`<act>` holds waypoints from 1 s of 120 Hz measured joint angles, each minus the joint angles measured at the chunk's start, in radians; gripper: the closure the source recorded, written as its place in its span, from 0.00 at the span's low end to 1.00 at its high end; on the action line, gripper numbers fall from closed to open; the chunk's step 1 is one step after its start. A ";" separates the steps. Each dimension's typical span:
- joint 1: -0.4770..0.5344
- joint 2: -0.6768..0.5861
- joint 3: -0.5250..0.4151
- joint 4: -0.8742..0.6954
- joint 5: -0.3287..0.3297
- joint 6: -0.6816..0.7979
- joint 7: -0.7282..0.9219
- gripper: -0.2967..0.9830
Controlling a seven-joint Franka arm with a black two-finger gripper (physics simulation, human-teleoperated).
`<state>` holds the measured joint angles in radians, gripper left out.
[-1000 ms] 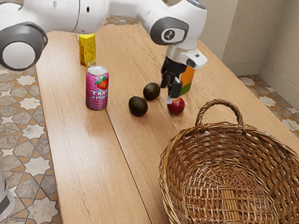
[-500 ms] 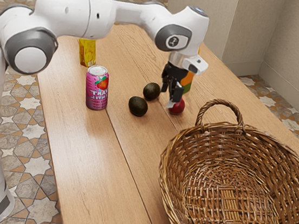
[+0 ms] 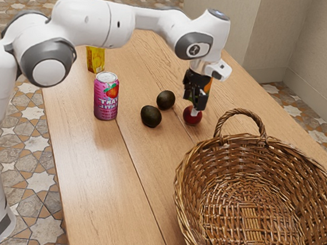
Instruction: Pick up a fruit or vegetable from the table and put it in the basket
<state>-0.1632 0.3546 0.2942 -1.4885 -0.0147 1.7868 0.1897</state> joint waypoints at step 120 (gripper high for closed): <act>0.014 0.081 0.002 0.000 -0.062 0.023 0.001 0.25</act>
<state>-0.1489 0.4353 0.2960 -1.4884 -0.0762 1.8098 0.1904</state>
